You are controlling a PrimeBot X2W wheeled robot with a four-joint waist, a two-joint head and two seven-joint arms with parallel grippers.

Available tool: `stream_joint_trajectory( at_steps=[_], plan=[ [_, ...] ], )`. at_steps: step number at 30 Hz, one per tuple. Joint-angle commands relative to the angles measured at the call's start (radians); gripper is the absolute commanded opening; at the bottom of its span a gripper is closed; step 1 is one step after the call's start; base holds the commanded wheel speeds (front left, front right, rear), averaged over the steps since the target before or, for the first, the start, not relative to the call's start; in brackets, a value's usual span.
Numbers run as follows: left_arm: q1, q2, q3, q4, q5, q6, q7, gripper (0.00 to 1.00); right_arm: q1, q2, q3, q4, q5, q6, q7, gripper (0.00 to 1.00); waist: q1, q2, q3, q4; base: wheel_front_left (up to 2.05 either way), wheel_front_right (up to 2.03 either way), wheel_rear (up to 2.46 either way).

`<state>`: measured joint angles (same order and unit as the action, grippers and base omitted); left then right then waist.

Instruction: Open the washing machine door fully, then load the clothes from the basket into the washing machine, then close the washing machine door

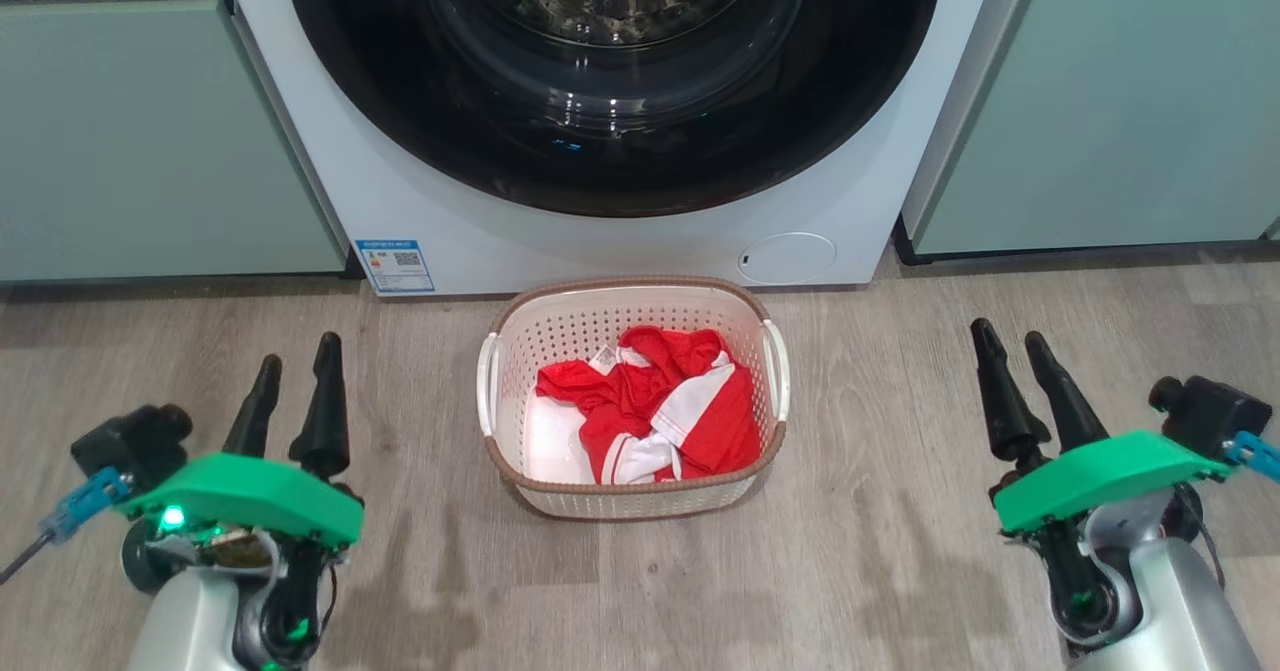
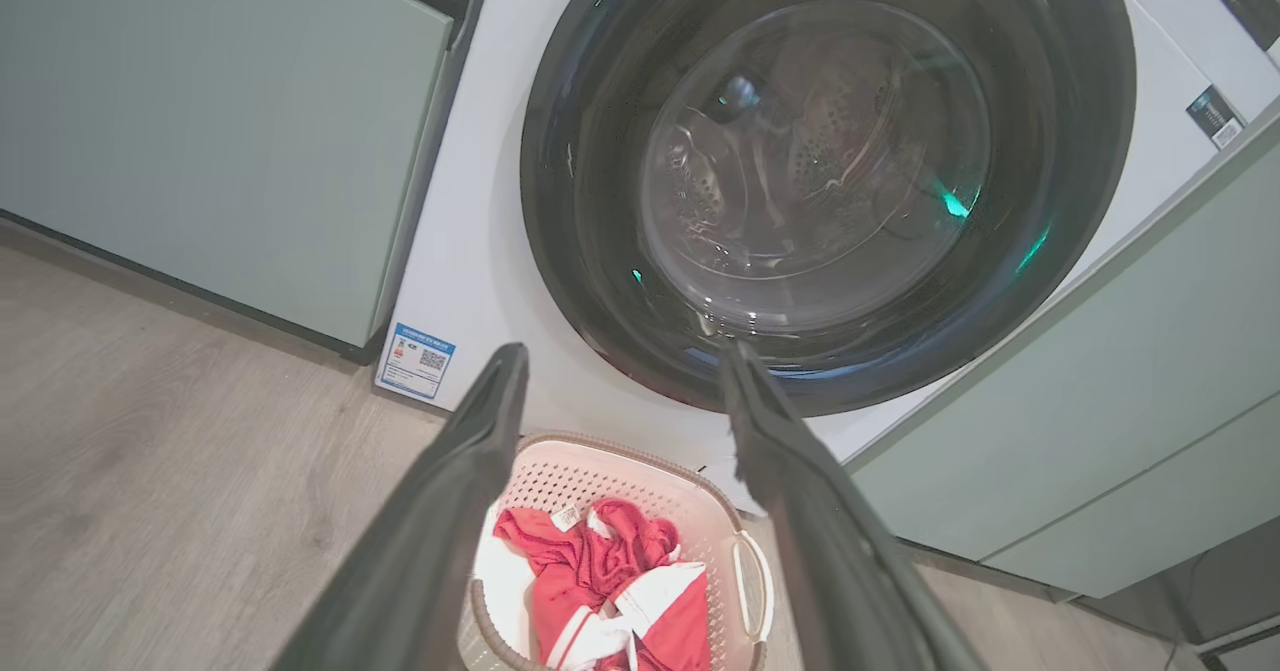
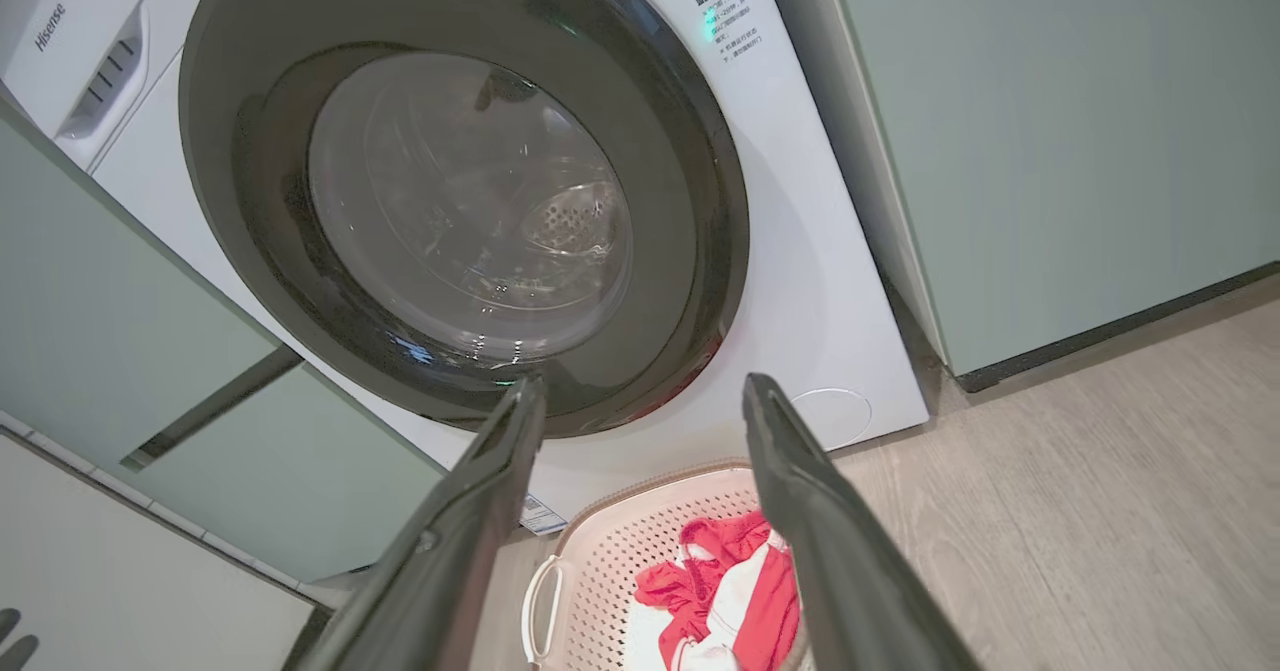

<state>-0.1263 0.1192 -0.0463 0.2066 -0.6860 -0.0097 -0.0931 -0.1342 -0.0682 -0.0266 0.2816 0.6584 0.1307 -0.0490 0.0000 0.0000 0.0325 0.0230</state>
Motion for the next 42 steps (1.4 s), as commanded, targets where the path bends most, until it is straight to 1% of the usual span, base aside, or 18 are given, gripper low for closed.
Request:
stream_joint_trajectory(
  at_steps=[1,14,21,26,36,42],
  plan=[
    [-0.050,0.026,0.013,-0.034,0.033,0.007,-0.015,1.00,-0.052,-0.004,0.014,-0.031,-0.035,0.000,-0.014,1.00,0.0000,0.0000,-0.001,0.000,0.00,0.00,0.00],
    [-0.054,0.042,-0.016,-0.028,0.186,0.050,-0.053,1.00,-0.048,0.009,0.025,-0.044,-0.209,0.000,-0.038,1.00,0.0000,0.0000,0.000,-0.002,0.00,0.00,0.00],
    [-0.064,0.044,-0.014,-0.022,0.243,0.061,-0.073,1.00,-0.053,0.014,0.031,-0.056,-0.285,0.000,-0.046,1.00,0.0000,0.0000,0.006,-0.001,0.00,0.00,0.00],
    [-0.069,0.035,-0.006,-0.017,0.266,0.055,-0.088,1.00,-0.054,0.016,0.028,-0.060,-0.323,0.000,-0.050,1.00,0.0000,0.0000,0.007,0.002,0.00,0.00,0.00],
    [-0.080,0.015,0.014,-0.011,0.315,0.019,-0.117,1.00,-0.056,0.019,0.018,-0.064,-0.396,0.000,-0.055,1.00,0.0000,0.0000,0.011,0.004,0.00,0.00,0.00],
    [-0.088,0.009,0.022,-0.008,0.373,0.009,-0.135,1.00,-0.054,0.018,0.020,-0.069,-0.452,0.000,-0.066,1.00,0.0000,0.0000,0.012,0.005,0.00,0.00,0.00]
  ],
)
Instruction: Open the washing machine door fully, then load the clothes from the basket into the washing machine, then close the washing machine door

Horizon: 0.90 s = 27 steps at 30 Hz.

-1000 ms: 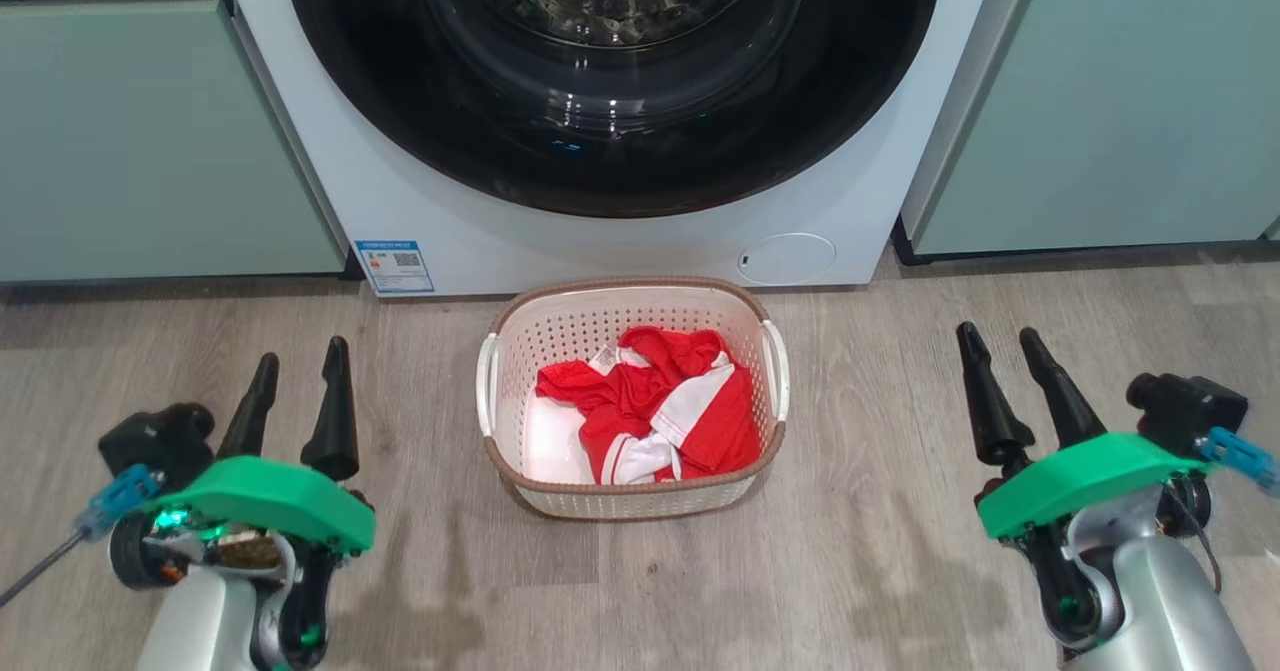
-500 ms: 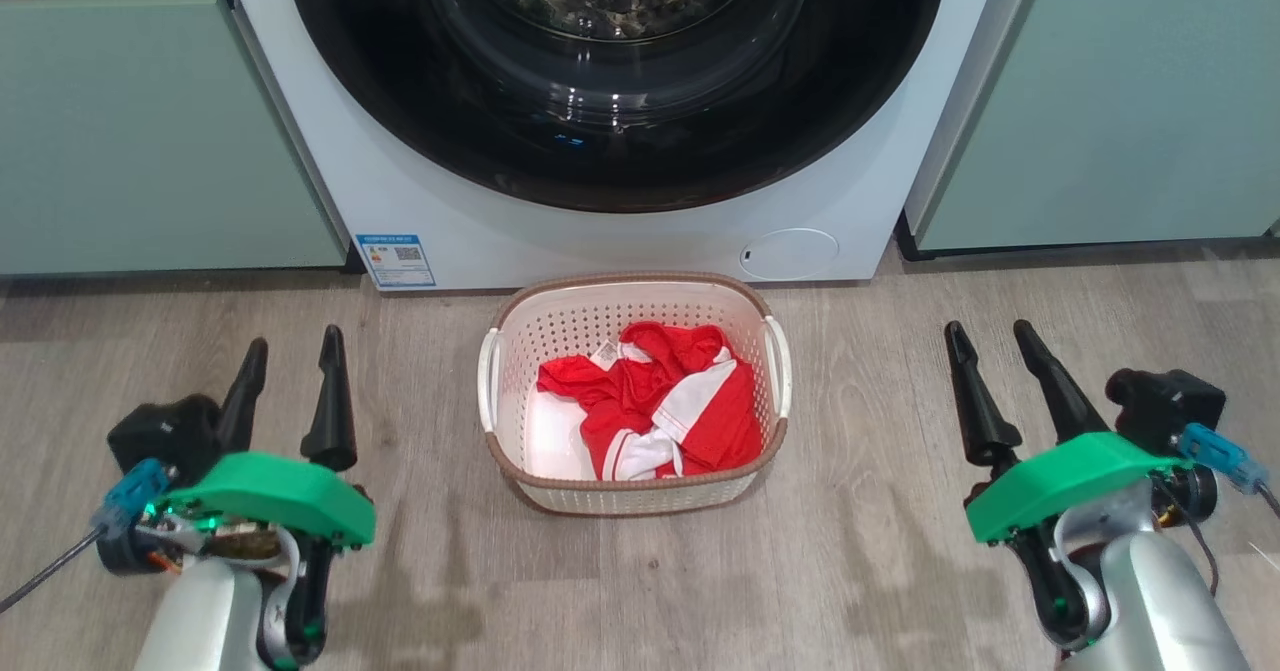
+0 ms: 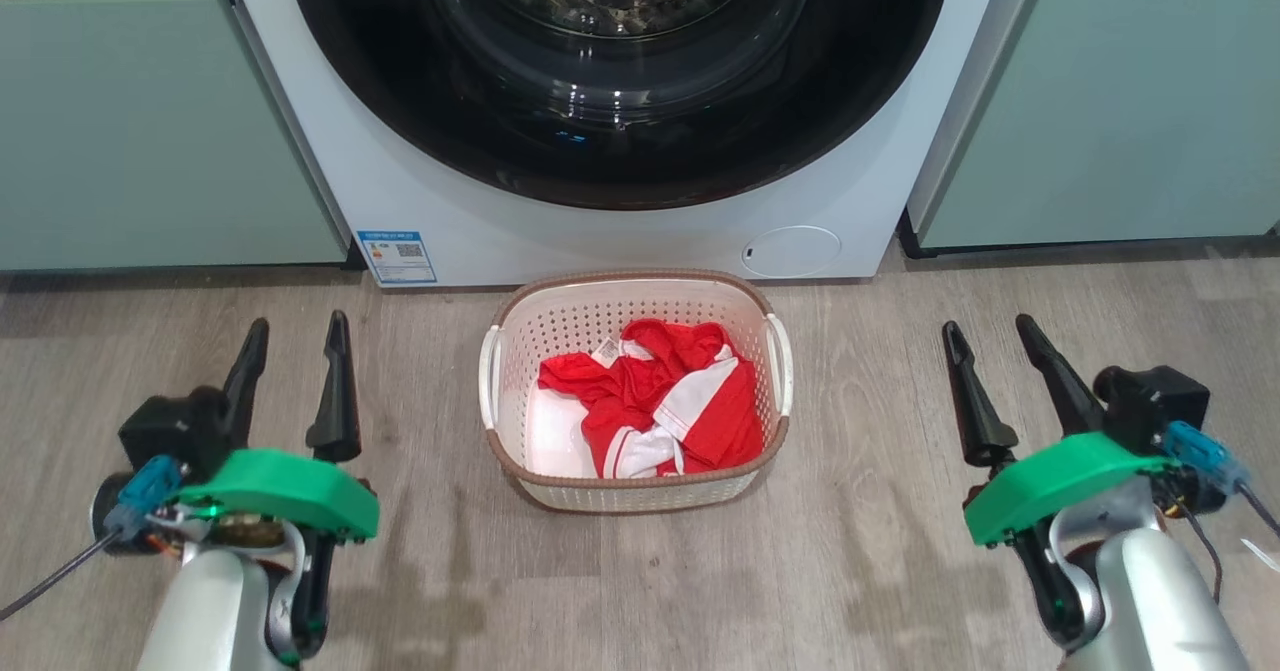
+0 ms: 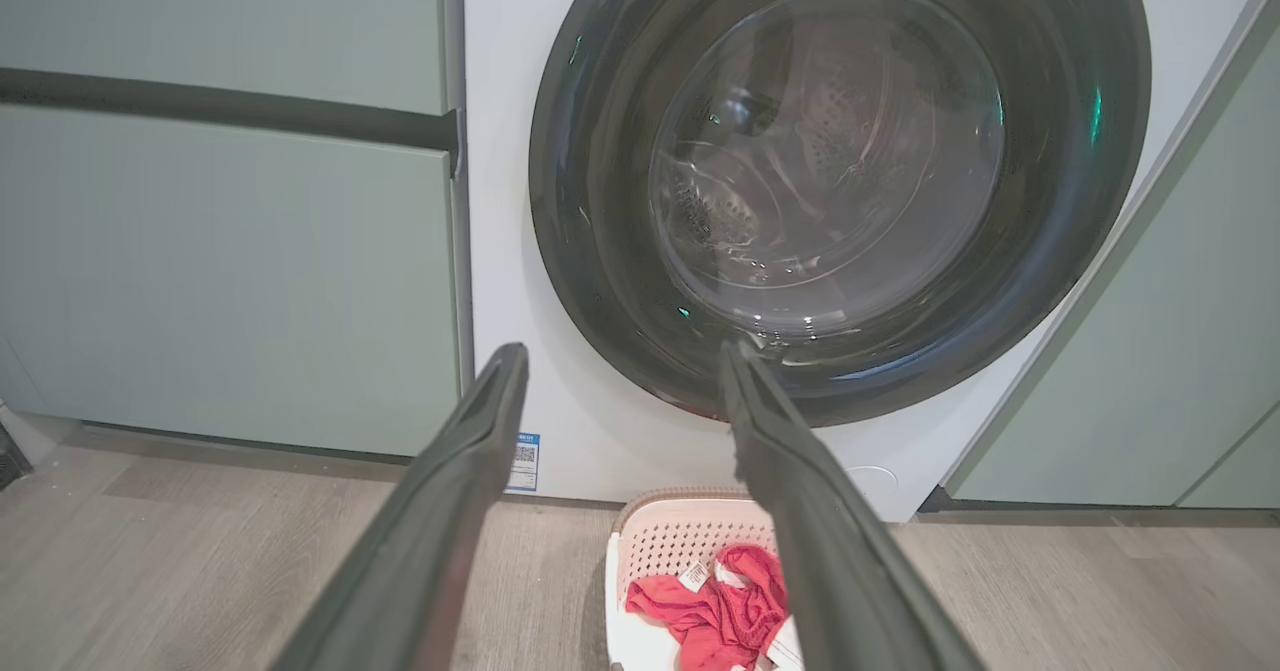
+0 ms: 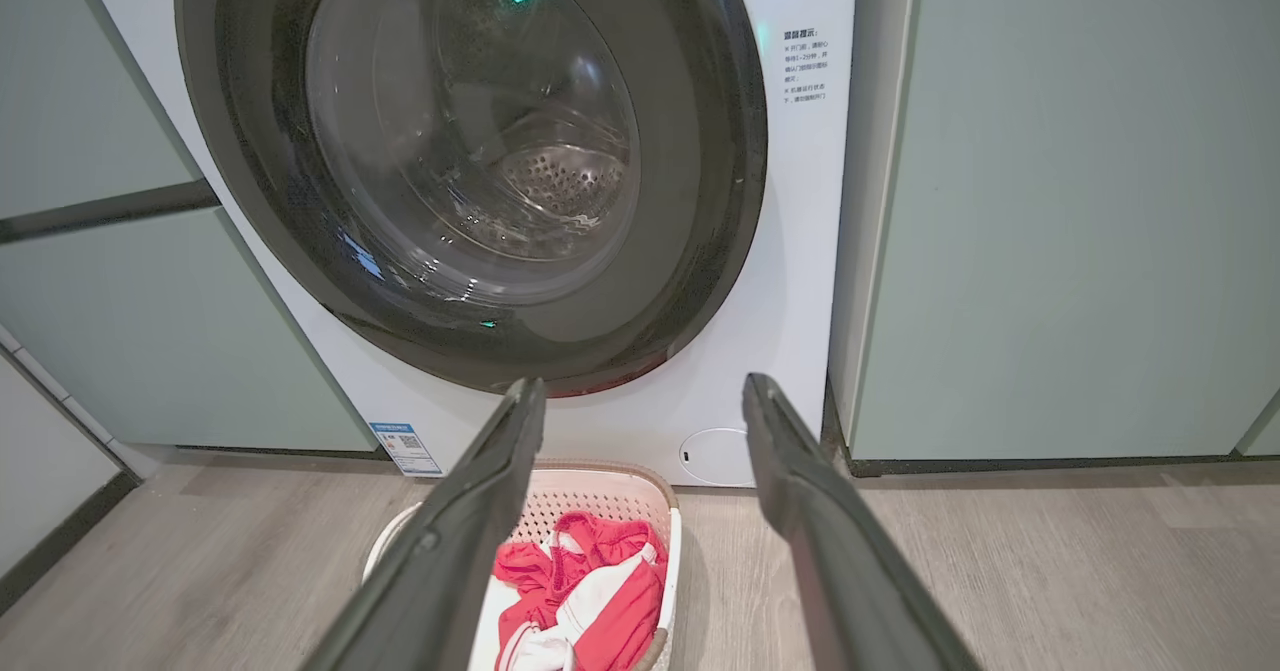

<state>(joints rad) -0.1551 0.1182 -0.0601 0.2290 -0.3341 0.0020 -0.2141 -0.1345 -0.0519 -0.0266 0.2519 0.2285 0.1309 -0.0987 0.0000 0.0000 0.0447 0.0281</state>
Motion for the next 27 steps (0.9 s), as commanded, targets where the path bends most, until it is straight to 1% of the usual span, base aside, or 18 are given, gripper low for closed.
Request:
stream_joint_trajectory(
  at_steps=[1,12,27],
  plan=[
    [-0.061,0.008,0.038,-0.029,0.030,-0.004,-0.017,1.00,-0.054,0.002,0.019,-0.040,-0.030,0.000,-0.018,1.00,0.0000,0.0000,0.000,0.000,0.00,0.00,0.00],
    [-0.079,-0.003,0.049,-0.003,0.129,-0.013,-0.048,1.00,-0.059,0.002,0.021,-0.049,-0.112,0.000,-0.036,1.00,0.0000,0.0000,0.004,0.002,0.00,0.00,0.00],
    [-0.080,-0.014,0.059,0.030,0.121,-0.025,-0.048,1.00,-0.051,0.002,0.020,-0.047,-0.091,0.000,-0.037,1.00,0.0000,0.0000,0.000,0.000,0.00,0.00,0.00]
  ],
)
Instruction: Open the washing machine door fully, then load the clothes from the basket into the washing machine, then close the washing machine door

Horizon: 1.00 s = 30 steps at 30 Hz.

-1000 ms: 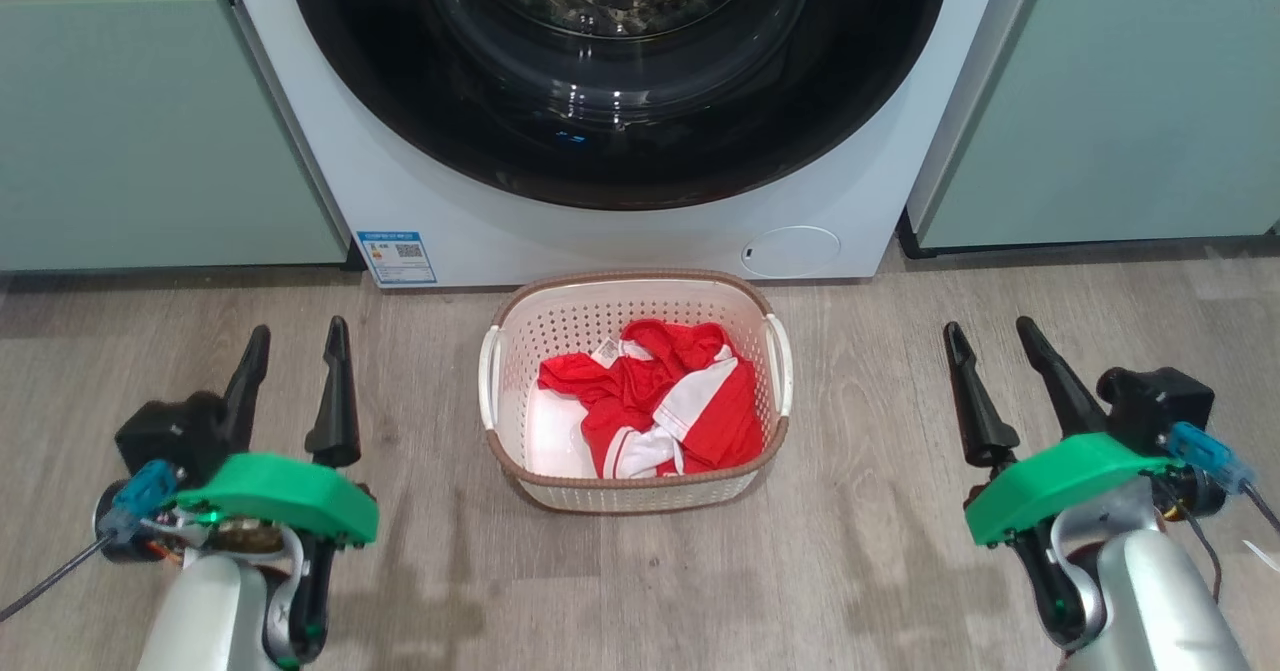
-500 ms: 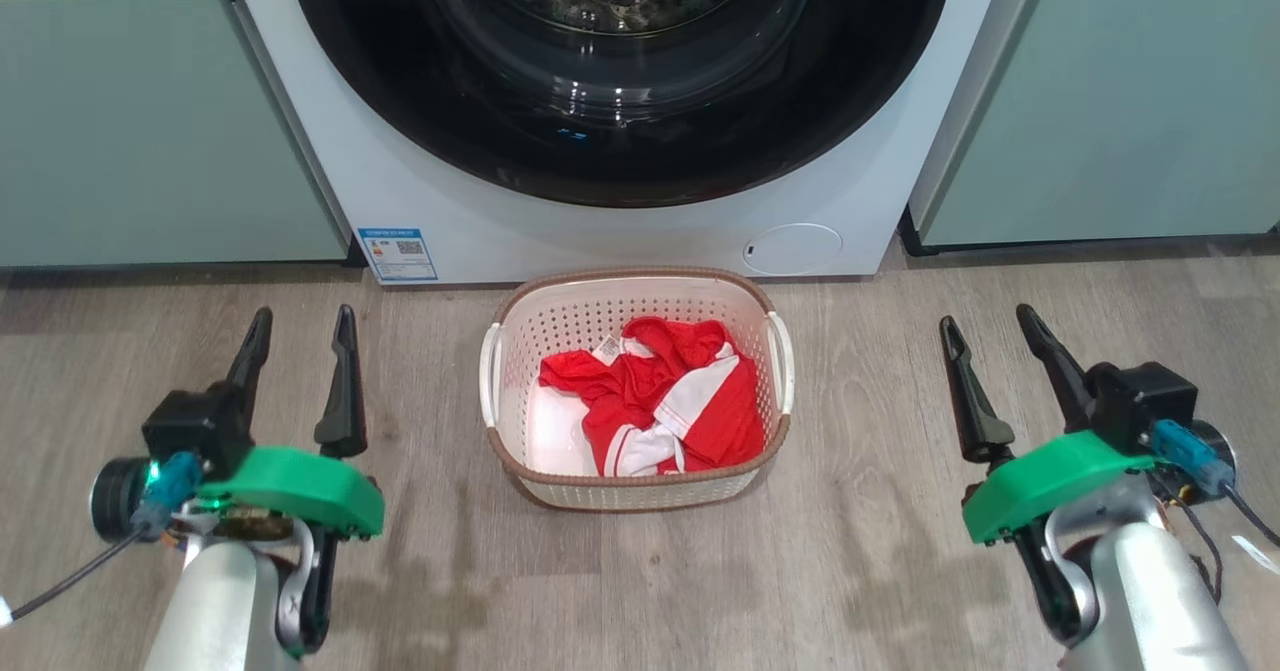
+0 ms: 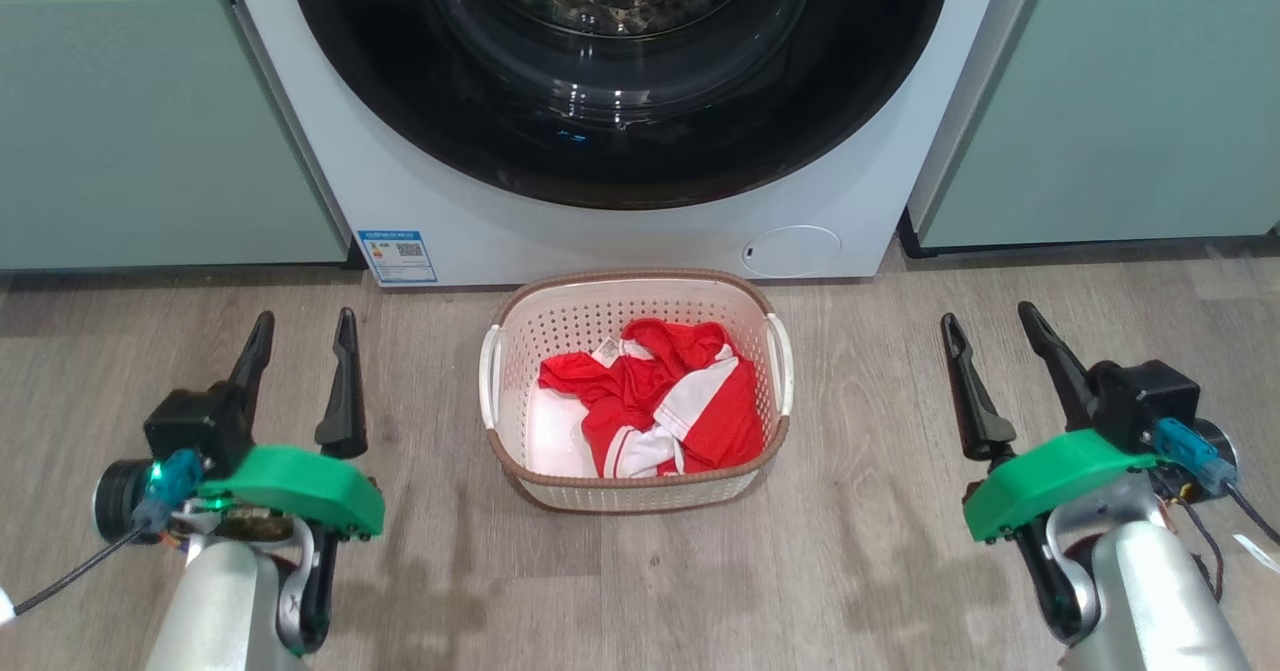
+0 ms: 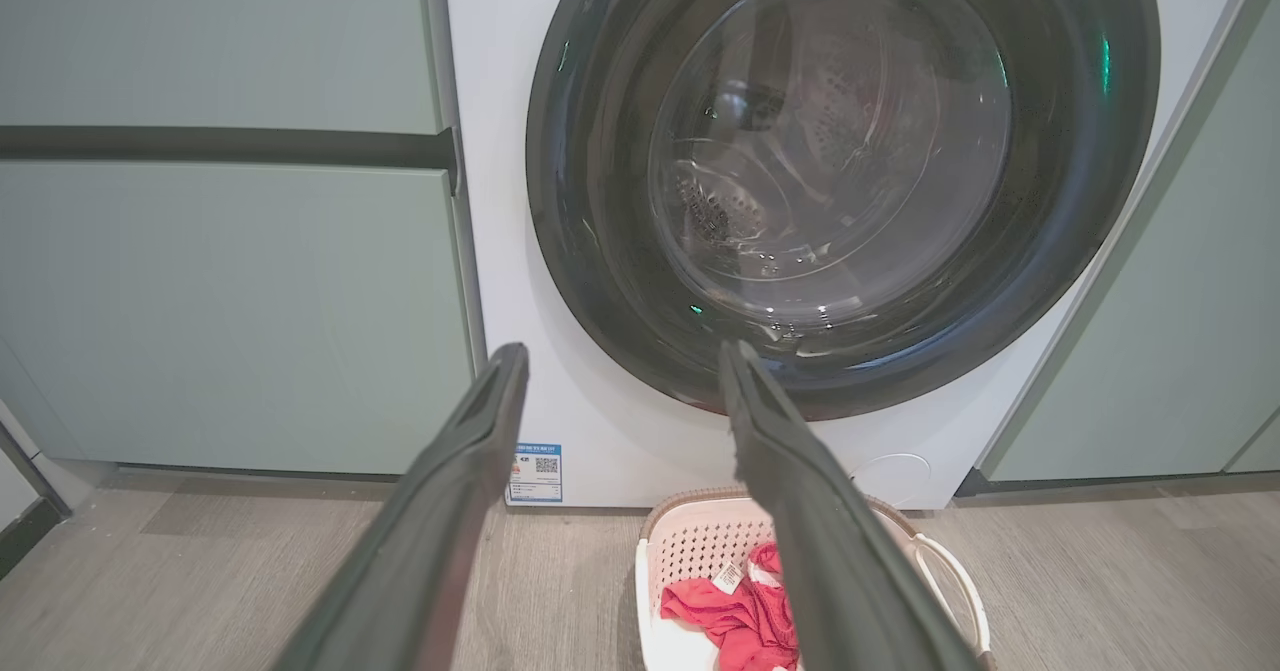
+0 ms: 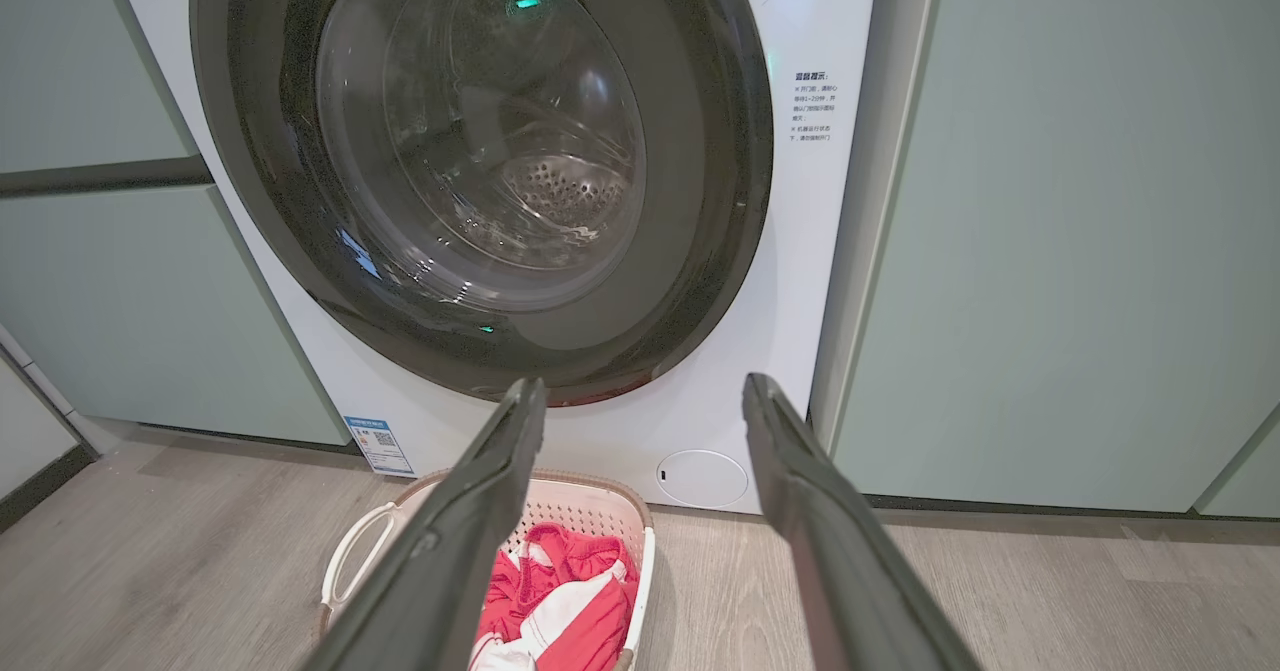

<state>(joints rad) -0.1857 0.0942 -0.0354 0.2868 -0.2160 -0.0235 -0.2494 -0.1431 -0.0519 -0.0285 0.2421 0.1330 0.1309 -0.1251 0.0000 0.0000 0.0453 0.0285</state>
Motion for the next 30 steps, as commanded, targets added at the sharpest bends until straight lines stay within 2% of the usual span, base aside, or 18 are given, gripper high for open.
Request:
stream_joint_trajectory(
  at_steps=[1,13,19,30],
  plan=[
    [-0.049,0.010,0.035,-0.026,0.003,0.001,-0.012,1.00,-0.042,0.002,0.022,-0.037,0.006,0.000,-0.010,1.00,0.0000,0.0000,0.000,0.000,0.00,0.00,0.00],
    [-0.054,0.014,0.036,-0.011,0.014,0.003,-0.012,1.00,-0.042,0.002,0.026,-0.038,0.012,0.000,-0.010,1.00,0.0000,0.0000,0.001,-0.001,0.00,0.00,0.00],
    [-0.058,0.021,0.031,-0.002,0.037,0.022,-0.012,1.00,-0.043,0.002,0.025,-0.038,0.017,0.000,-0.010,1.00,0.0000,0.0000,0.005,-0.003,0.05,0.05,-0.09],
    [-0.060,0.019,0.032,-0.012,0.041,0.023,-0.012,1.00,-0.047,0.002,0.021,-0.034,0.020,0.000,-0.011,1.00,0.0000,0.0000,0.016,-0.008,0.75,0.75,-1.50]
  ],
)
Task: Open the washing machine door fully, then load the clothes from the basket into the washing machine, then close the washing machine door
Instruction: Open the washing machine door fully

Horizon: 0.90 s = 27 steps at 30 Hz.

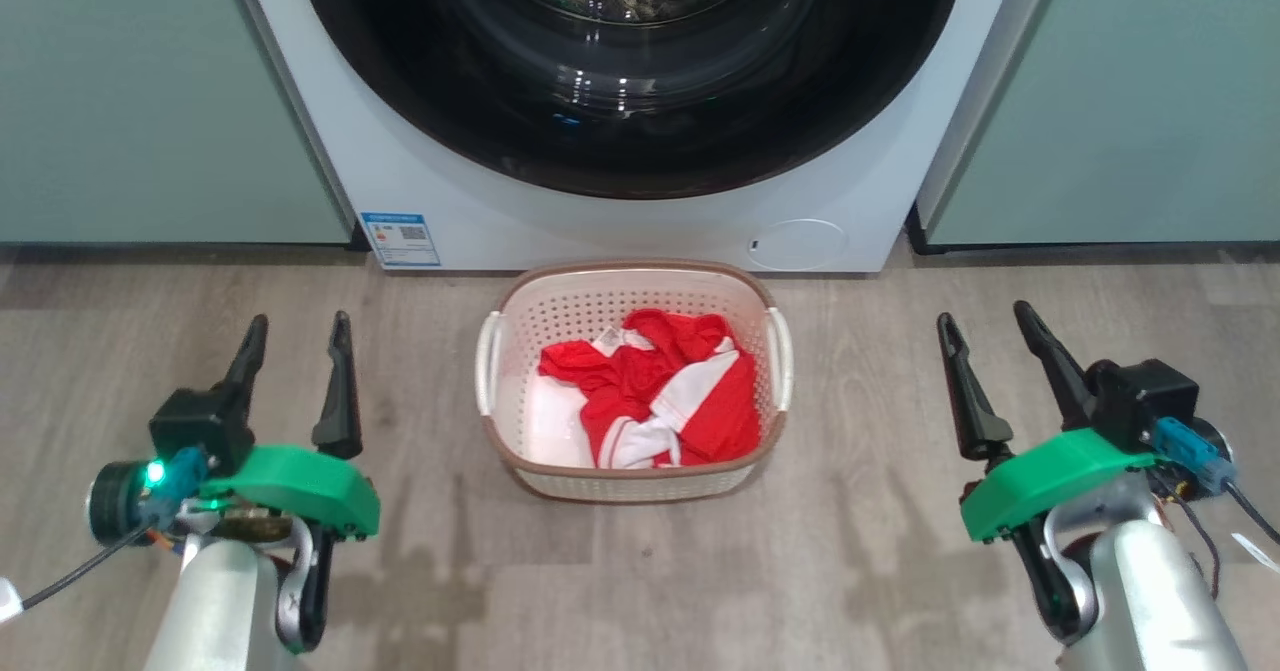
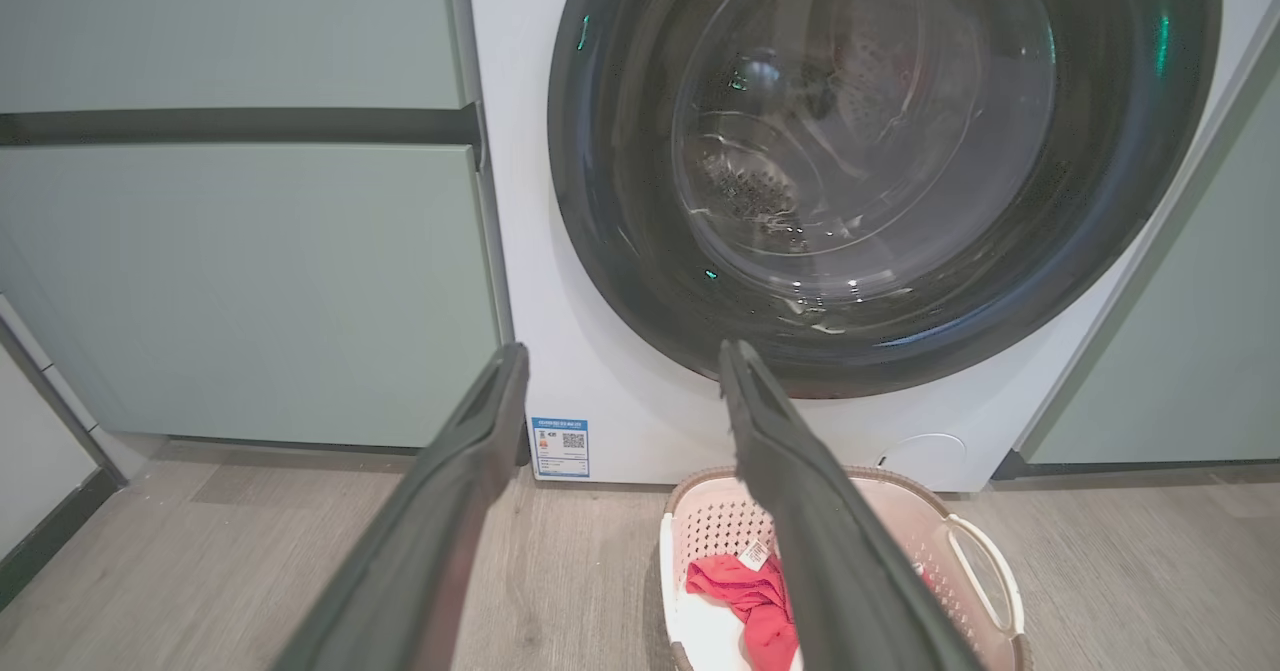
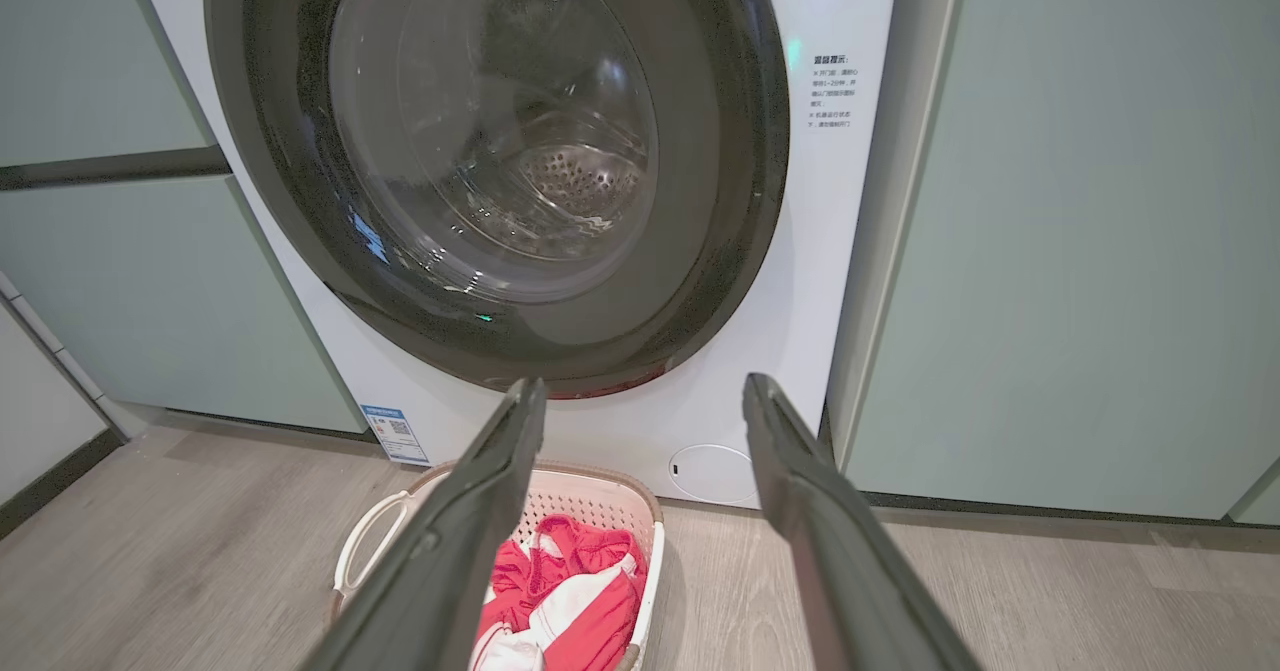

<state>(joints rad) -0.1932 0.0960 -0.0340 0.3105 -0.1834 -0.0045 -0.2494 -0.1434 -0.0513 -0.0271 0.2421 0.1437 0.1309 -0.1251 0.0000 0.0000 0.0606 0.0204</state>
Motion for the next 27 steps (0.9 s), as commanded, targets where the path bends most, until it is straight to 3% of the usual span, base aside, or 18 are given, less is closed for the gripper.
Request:
stream_joint_trajectory(
  at_steps=[1,18,27],
  plan=[
    [-0.053,0.018,0.031,-0.036,0.009,0.004,-0.012,1.00,-0.047,0.001,0.019,-0.034,0.009,0.000,-0.011,1.00,0.0000,0.0000,0.001,-0.001,1.22,1.22,-2.45],
    [-0.058,0.011,0.035,-0.058,0.000,-0.012,-0.012,1.00,-0.051,0.001,0.009,-0.032,0.016,0.000,-0.019,1.00,0.0000,0.0000,0.011,-0.016,1.22,1.22,-2.44],
    [-0.055,0.007,0.039,-0.074,0.004,-0.023,-0.012,1.00,-0.051,0.001,0.007,-0.025,0.023,0.000,-0.023,1.00,0.0000,0.0000,0.012,-0.024,0.65,0.65,-1.30]
  ],
)
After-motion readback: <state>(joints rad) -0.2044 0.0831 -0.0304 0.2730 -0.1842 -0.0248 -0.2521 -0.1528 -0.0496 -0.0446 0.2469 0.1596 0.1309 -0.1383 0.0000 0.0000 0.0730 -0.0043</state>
